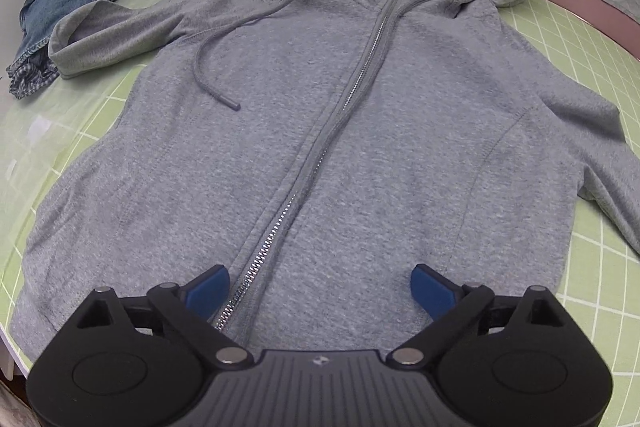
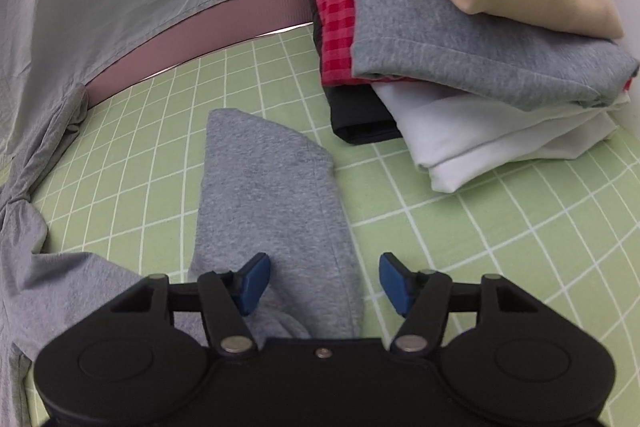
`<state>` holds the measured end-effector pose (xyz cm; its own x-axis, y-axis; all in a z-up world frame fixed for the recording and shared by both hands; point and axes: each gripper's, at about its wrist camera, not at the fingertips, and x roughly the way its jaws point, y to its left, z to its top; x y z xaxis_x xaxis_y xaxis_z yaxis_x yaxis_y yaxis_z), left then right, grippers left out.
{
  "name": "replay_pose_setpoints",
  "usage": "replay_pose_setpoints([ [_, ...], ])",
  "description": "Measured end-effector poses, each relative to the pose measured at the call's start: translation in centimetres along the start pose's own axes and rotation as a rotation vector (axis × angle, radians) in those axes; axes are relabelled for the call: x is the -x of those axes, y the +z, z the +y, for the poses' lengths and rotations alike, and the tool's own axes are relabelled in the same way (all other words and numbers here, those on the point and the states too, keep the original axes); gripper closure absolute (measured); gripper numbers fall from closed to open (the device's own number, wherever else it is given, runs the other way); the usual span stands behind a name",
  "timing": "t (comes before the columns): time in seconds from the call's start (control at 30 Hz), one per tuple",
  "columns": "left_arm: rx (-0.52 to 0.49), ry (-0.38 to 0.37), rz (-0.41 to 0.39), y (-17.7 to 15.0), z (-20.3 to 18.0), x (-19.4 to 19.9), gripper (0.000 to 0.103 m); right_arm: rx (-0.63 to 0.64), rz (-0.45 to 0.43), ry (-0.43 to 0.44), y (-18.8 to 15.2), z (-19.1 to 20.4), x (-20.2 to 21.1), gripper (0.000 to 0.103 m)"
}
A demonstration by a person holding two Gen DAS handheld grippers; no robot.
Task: Fold clothes
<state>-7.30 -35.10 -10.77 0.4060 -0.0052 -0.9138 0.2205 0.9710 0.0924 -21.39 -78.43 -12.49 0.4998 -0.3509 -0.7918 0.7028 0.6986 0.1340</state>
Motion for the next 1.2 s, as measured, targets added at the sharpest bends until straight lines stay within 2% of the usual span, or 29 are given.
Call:
replay_pose_setpoints([
  [0.03, -0.008, 0.005, -0.002, 0.0, -0.1, 0.0, 0.004, 0.000, -0.004, 0.014, 0.0, 0.0, 0.0, 0.047],
  [0.07, -0.017, 0.012, -0.004, 0.0, -0.2, 0.0, 0.003, 0.009, -0.006, 0.021, 0.0, -0.1, 0.0, 0.054],
  [0.13, -0.032, 0.018, -0.010, 0.0, -0.4, 0.0, 0.003, 0.041, -0.007, 0.024, -0.1, 0.0, 0.2, 0.071],
  [0.17, -0.034, 0.019, -0.013, 0.1, -0.5, 0.0, 0.003, 0.054, -0.011, 0.023, -0.3, -0.1, 0.4, 0.087],
  [0.2, -0.034, 0.020, -0.016, 0.1, -0.5, 0.0, 0.002, 0.066, -0.018, 0.021, -0.5, -0.2, 0.7, 0.094],
  [0.43, -0.024, 0.023, -0.022, -0.1, -0.5, 0.1, 0.002, -0.024, -0.120, -0.150, -3.3, -4.0, 6.7, 0.095],
  [0.53, -0.015, 0.021, -0.021, -0.1, -0.4, 0.0, 0.002, -0.078, -0.064, -0.171, -5.5, -5.2, 8.3, 0.094],
  [0.63, -0.021, 0.021, -0.021, 0.0, -0.4, 0.0, 0.002, -0.039, 0.002, -0.162, -7.9, -5.1, 8.9, 0.093],
  [0.67, -0.026, 0.022, -0.022, -0.1, -0.4, 0.1, 0.002, -0.037, 0.008, -0.163, -8.4, -5.0, 9.1, 0.091],
  [0.73, -0.038, 0.026, -0.024, -0.1, -0.6, 0.1, 0.002, -0.080, 0.006, -0.164, -9.0, -5.3, 9.2, 0.077],
  [0.77, -0.043, 0.028, -0.025, -0.2, -0.6, 0.2, 0.002, -0.111, -0.007, -0.165, -8.8, -5.6, 9.3, 0.066],
  [0.8, -0.049, 0.029, -0.027, -0.2, -0.7, 0.2, 0.002, -0.142, -0.023, -0.163, -8.6, -6.0, 9.3, 0.064],
  [0.93, -0.054, 0.036, -0.030, -0.2, -0.7, 0.3, 0.002, -0.203, -0.094, -0.155, -6.7, -7.6, 9.9, 0.061],
  [1.2, -0.039, 0.038, -0.031, -0.3, -0.6, 0.2, 0.002, -0.327, -0.100, -0.102, -4.4, -10.3, 7.5, 0.061],
])
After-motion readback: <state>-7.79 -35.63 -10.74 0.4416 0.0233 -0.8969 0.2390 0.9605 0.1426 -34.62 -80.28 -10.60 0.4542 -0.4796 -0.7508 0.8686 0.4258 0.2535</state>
